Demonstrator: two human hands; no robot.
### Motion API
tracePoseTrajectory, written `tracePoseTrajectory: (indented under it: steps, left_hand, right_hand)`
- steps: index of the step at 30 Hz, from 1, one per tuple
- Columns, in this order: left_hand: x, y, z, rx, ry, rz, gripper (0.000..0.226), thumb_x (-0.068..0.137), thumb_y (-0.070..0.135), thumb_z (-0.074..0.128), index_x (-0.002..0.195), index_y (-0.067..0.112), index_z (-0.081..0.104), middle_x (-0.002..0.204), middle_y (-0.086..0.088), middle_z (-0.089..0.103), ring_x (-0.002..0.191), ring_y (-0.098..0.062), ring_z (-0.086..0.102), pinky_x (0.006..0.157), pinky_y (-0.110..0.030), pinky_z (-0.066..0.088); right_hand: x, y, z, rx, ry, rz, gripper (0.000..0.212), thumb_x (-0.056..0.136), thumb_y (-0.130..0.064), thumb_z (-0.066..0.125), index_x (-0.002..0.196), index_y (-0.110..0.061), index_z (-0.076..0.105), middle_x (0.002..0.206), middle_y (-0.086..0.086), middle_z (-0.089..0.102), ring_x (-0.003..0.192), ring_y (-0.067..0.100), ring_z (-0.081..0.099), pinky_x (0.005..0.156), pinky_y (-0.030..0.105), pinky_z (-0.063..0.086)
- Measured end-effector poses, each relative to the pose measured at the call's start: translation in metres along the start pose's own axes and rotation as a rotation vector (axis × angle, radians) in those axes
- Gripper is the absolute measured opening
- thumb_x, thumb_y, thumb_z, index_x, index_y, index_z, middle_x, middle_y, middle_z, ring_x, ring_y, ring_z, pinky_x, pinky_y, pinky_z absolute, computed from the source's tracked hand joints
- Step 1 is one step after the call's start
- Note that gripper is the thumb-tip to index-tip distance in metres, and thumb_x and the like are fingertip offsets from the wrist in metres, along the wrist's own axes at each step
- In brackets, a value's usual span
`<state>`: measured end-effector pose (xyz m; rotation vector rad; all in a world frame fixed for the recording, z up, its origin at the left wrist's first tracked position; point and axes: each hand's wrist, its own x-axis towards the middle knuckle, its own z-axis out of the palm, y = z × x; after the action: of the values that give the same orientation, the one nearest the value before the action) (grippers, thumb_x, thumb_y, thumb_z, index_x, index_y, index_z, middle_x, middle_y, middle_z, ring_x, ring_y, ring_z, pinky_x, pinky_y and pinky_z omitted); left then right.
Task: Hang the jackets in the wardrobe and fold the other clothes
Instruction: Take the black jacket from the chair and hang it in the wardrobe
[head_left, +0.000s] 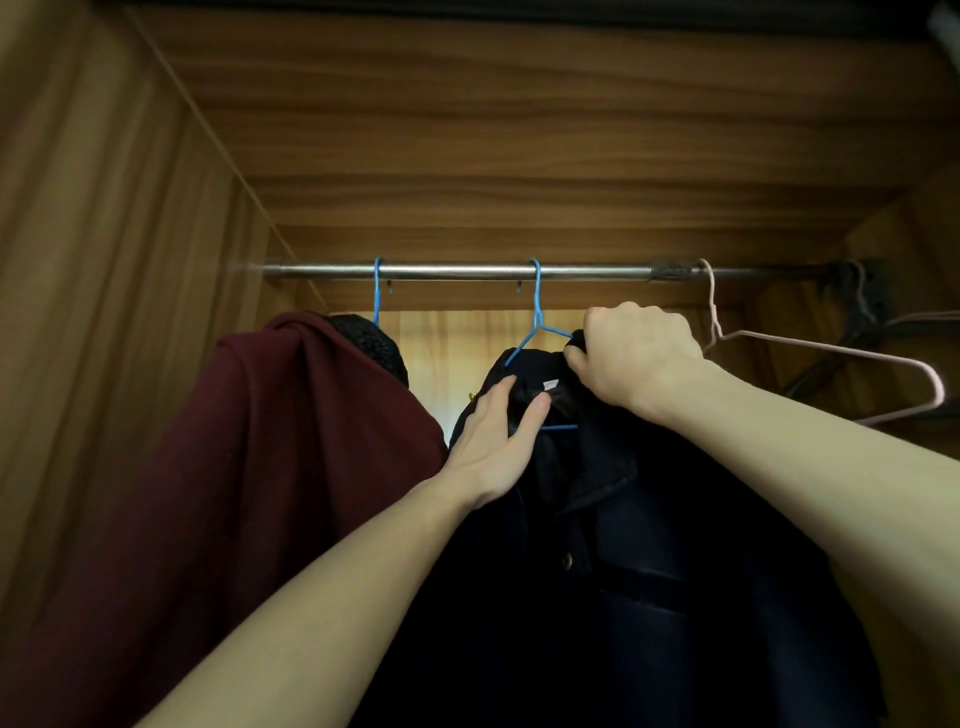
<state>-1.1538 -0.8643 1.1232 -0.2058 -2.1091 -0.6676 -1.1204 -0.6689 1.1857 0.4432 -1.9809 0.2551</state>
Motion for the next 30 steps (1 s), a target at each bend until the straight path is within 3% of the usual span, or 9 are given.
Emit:
tracePoseTrajectory:
  steps: [4, 7, 9, 11, 15, 19, 23, 30]
  left_hand:
    - [-0.019, -0.005, -0.002, -0.044, -0.014, -0.002, 0.087, 0.086, 0.090, 0.028, 0.160, 0.046, 0.016, 0.169, 0.019, 0.020, 0.156, -0.007, 0.021, 0.126, -0.042, 0.023]
    - [-0.039, -0.010, -0.003, -0.065, 0.018, -0.012, 0.081, 0.087, 0.089, 0.028, 0.157, 0.051, 0.021, 0.166, 0.020, 0.028, 0.153, -0.007, 0.028, 0.125, -0.044, 0.027]
    - [-0.058, -0.010, -0.004, -0.004, 0.055, -0.003, 0.075, 0.089, 0.087, 0.028, 0.155, 0.053, 0.026, 0.163, 0.021, 0.033, 0.150, -0.007, 0.033, 0.121, -0.037, 0.029]
    - [-0.081, -0.006, -0.005, 0.079, 0.118, 0.041, 0.066, 0.093, 0.081, 0.028, 0.152, 0.051, 0.033, 0.159, 0.024, 0.039, 0.145, -0.005, 0.037, 0.113, -0.029, 0.030]
    - [-0.132, 0.009, -0.004, 0.190, 0.220, 0.157, 0.057, 0.102, 0.061, 0.038, 0.152, 0.036, 0.047, 0.154, 0.018, 0.049, 0.142, -0.003, 0.041, 0.115, -0.029, 0.035]
    - [-0.192, 0.032, 0.000, 0.220, 0.242, 0.152, 0.060, 0.104, 0.059, 0.037, 0.155, 0.028, 0.044, 0.157, 0.011, 0.048, 0.144, -0.008, 0.040, 0.114, -0.029, 0.035]
    - [-0.267, 0.054, 0.015, 0.282, 0.168, 0.170, 0.064, 0.105, 0.057, 0.038, 0.159, 0.023, 0.039, 0.162, 0.004, 0.043, 0.151, -0.013, 0.035, 0.123, -0.040, 0.034]
    - [-0.371, 0.080, 0.039, 0.395, 0.047, 0.173, 0.065, 0.106, 0.054, 0.040, 0.160, 0.019, 0.037, 0.165, 0.002, 0.040, 0.156, -0.012, 0.028, 0.125, -0.044, 0.030]
  right_hand:
    - [-0.033, -0.004, -0.004, -0.090, 0.031, -0.046, 0.049, 0.102, -0.056, 0.049, 0.129, -0.016, 0.053, 0.119, 0.008, 0.064, 0.106, 0.032, 0.065, 0.069, 0.038, 0.041]
    - [-0.066, -0.003, -0.005, -0.139, 0.069, -0.082, 0.064, 0.102, -0.058, 0.046, 0.149, -0.016, 0.040, 0.140, 0.009, 0.055, 0.126, 0.032, 0.056, 0.095, 0.042, 0.046]
    - [-0.089, -0.001, -0.008, -0.155, 0.067, -0.114, 0.072, 0.102, -0.058, 0.043, 0.158, -0.015, 0.031, 0.156, 0.009, 0.046, 0.142, 0.033, 0.044, 0.114, 0.043, 0.037]
    - [-0.112, 0.002, -0.012, -0.144, 0.070, -0.146, 0.074, 0.103, -0.058, 0.041, 0.162, -0.014, 0.029, 0.163, 0.009, 0.040, 0.153, 0.031, 0.032, 0.125, 0.044, 0.025]
    - [-0.162, 0.013, -0.020, -0.044, 0.102, -0.158, 0.071, 0.104, -0.054, 0.044, 0.161, -0.013, 0.034, 0.163, 0.010, 0.042, 0.156, 0.028, 0.030, 0.127, 0.044, 0.023]
    - [-0.228, 0.031, -0.019, 0.049, 0.095, -0.130, 0.067, 0.104, -0.050, 0.048, 0.159, -0.012, 0.040, 0.163, 0.012, 0.043, 0.156, 0.029, 0.031, 0.127, 0.047, 0.026]
    - [-0.299, 0.051, -0.017, 0.131, 0.018, -0.074, 0.065, 0.106, -0.048, 0.049, 0.160, -0.013, 0.040, 0.165, 0.011, 0.038, 0.156, 0.028, 0.029, 0.127, 0.048, 0.028]
    - [-0.395, 0.078, -0.022, 0.243, -0.004, 0.032, 0.064, 0.105, -0.048, 0.052, 0.158, -0.014, 0.041, 0.164, 0.008, 0.042, 0.156, 0.025, 0.030, 0.126, 0.049, 0.028]
